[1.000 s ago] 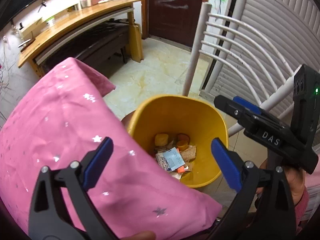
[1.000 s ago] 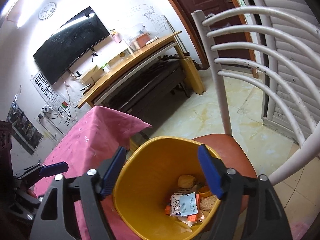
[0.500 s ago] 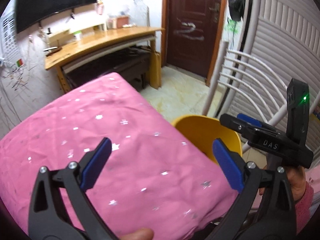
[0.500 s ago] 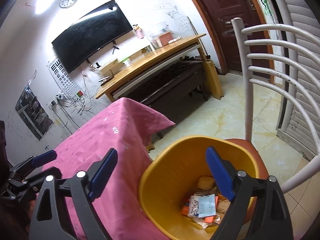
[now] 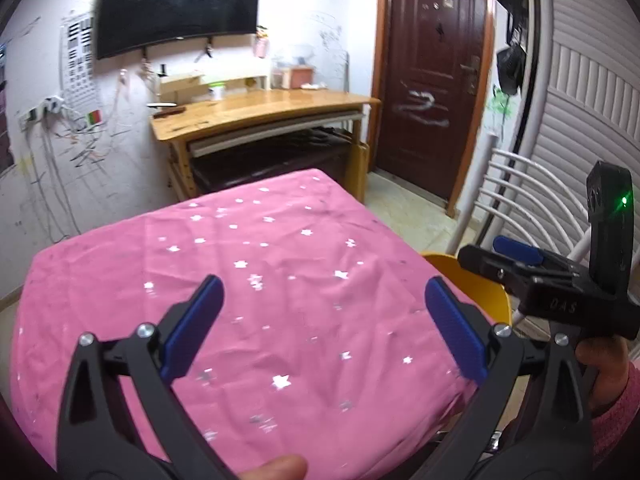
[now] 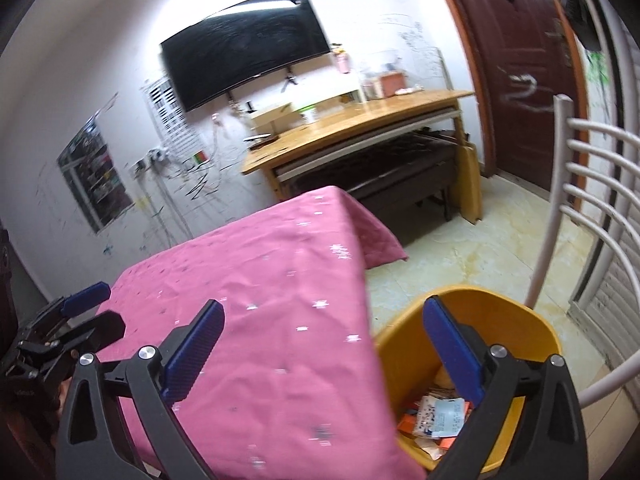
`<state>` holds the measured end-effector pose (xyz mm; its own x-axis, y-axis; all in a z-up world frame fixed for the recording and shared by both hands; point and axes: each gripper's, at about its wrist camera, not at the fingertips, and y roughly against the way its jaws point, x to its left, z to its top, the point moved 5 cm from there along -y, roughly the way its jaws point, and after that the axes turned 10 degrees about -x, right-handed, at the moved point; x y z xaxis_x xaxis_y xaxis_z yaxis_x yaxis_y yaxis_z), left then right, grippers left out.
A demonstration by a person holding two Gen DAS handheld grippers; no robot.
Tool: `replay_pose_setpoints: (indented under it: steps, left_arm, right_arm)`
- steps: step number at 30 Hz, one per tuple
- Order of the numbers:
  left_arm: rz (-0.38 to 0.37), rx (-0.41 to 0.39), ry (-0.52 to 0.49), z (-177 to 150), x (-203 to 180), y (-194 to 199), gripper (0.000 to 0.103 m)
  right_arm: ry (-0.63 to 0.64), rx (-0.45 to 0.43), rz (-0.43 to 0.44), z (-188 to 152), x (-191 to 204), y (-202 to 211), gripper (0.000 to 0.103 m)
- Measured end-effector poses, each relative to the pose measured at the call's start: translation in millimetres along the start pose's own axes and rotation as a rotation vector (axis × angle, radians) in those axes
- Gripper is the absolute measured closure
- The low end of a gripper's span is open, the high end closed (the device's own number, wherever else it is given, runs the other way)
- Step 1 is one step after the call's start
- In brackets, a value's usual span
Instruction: Collect trash
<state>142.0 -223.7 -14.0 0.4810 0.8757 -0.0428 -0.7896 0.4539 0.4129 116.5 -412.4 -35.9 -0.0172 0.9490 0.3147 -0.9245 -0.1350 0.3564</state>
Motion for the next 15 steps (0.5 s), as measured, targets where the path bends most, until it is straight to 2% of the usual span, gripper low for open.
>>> replay_pose_setpoints:
  steps: [7, 15]
  left_arm:
    - [0.061, -0.059, 0.019, 0, 30, 32, 0.006]
    - [0.122, -0.090, 0.047, -6, 59, 57, 0.006]
  right_arm:
    - [0.079, 0.000, 0.040, -2, 46, 0, 0.008]
    - [0.142, 0.005, 0.077, -8, 87, -3, 0.008]
